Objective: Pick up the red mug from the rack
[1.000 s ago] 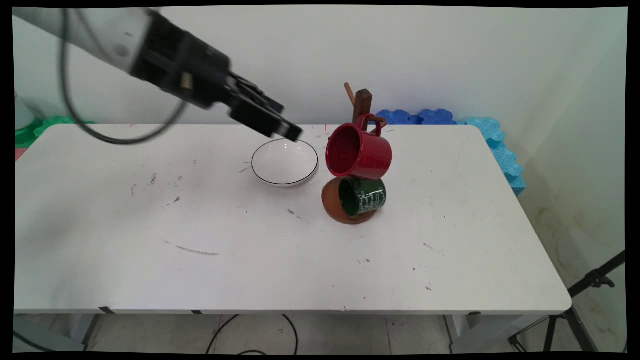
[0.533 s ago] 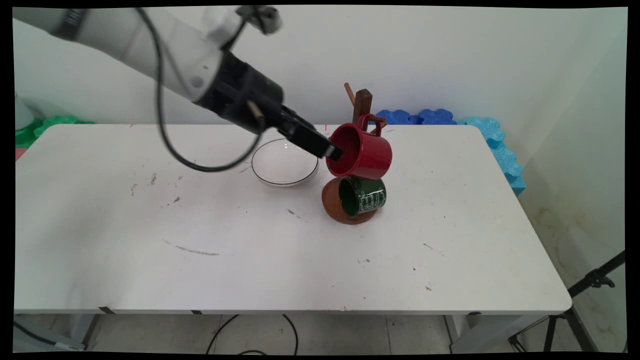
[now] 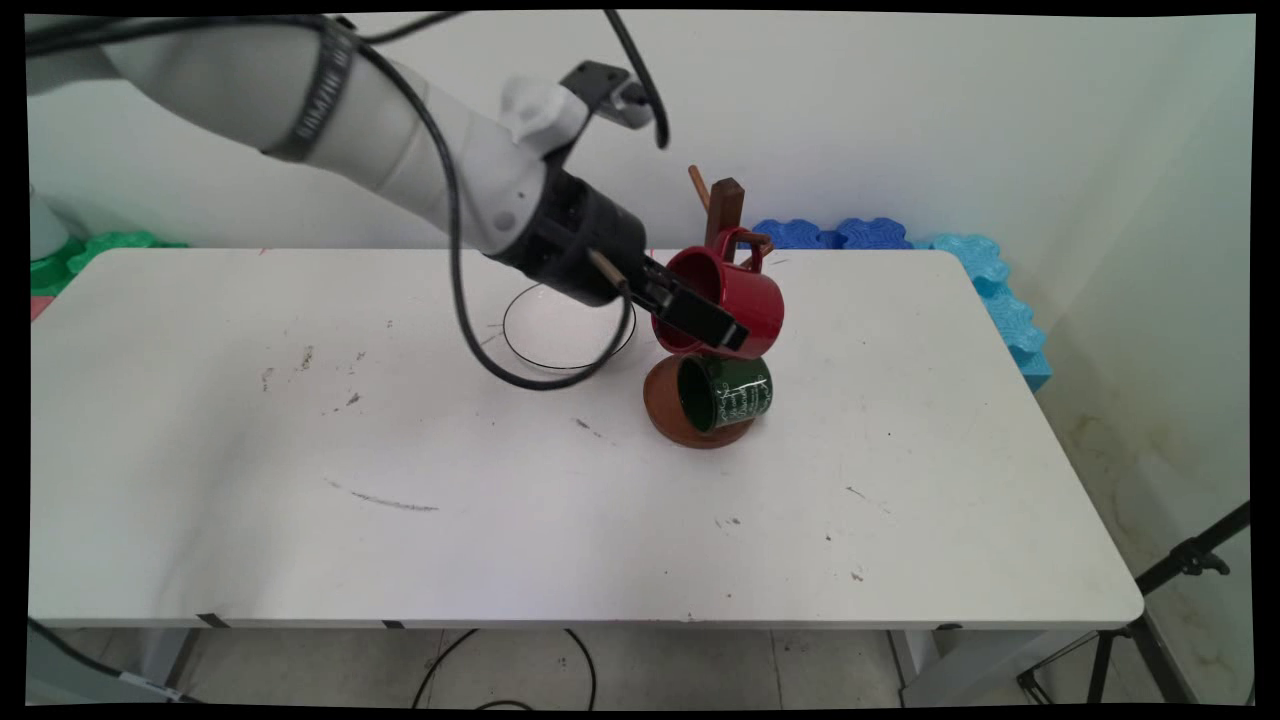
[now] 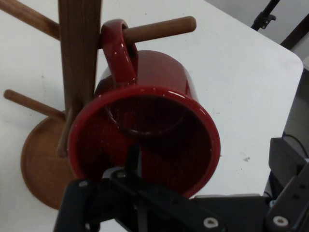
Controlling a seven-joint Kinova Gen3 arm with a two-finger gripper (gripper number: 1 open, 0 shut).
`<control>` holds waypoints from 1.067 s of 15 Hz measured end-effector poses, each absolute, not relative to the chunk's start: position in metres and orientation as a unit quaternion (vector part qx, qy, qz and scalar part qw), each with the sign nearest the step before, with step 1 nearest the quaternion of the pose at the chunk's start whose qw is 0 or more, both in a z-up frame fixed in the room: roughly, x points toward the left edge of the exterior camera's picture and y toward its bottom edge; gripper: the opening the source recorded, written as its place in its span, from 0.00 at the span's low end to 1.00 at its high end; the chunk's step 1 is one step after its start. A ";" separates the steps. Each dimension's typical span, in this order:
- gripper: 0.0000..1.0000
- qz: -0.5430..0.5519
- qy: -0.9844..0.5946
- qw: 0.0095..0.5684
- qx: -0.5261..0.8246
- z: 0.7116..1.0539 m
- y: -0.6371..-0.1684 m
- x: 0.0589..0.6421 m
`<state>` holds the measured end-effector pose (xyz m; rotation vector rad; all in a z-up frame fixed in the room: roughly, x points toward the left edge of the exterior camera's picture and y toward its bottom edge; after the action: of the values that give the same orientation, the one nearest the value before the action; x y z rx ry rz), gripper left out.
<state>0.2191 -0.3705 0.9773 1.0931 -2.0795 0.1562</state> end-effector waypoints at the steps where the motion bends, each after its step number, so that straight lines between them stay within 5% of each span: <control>1: 1.00 0.062 -0.815 0.384 0.430 0.973 -0.373 0.215; 9: 1.00 0.067 -0.810 0.390 0.433 0.952 -0.387 0.194; 10: 0.00 0.067 -0.809 0.392 0.433 0.951 -0.388 0.193; 16: 0.00 0.068 -0.808 0.397 0.430 0.946 -0.391 0.187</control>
<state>0.1871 -0.3911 0.9462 1.0887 -2.0484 0.1717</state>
